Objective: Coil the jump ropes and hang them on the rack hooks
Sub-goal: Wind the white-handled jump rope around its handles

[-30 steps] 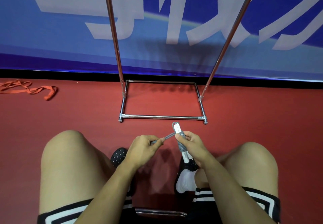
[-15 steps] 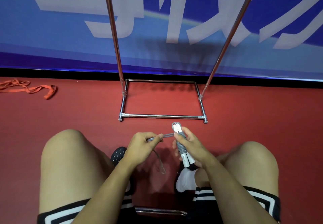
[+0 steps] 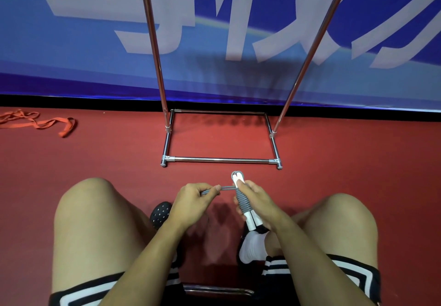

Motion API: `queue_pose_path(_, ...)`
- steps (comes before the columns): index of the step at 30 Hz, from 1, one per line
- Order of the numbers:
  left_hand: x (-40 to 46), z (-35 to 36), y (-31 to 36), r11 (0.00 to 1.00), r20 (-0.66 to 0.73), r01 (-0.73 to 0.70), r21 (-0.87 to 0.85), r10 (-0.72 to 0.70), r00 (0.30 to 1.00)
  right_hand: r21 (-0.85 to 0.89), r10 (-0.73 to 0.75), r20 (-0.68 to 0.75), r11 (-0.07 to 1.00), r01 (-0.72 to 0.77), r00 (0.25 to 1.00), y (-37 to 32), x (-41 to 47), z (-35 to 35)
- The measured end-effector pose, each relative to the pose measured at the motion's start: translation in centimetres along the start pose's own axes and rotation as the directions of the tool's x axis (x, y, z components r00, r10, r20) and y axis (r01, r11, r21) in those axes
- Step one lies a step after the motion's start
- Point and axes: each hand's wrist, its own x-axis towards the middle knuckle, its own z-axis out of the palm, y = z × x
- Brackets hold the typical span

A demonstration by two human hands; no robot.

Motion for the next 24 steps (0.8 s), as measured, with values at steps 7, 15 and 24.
queue_pose_path(7, 0.3, 0.2, -0.8, 0.999, -0.019, 0.009, 0.05, -0.009, 1.0, 0.061, 0.06, 0.005, 0.996, -0.06, 0.998, 1.2, 0.7, -0.4)
queue_pose_path(15, 0.0, 0.7, -0.7, 0.998, 0.019, -0.027, 0.053, 0.026, 0.999, -0.053, -0.083, -0.039, 0.995, 0.081, 0.996, 1.6, 1.0, -0.5)
queue_pose_path(24, -0.2, 0.8, -0.6, 0.995, 0.048, -0.045, 0.084, 0.041, 0.998, -0.056, -0.044, -0.044, 0.998, 0.041, 0.998, 2.0, 1.4, -0.4)
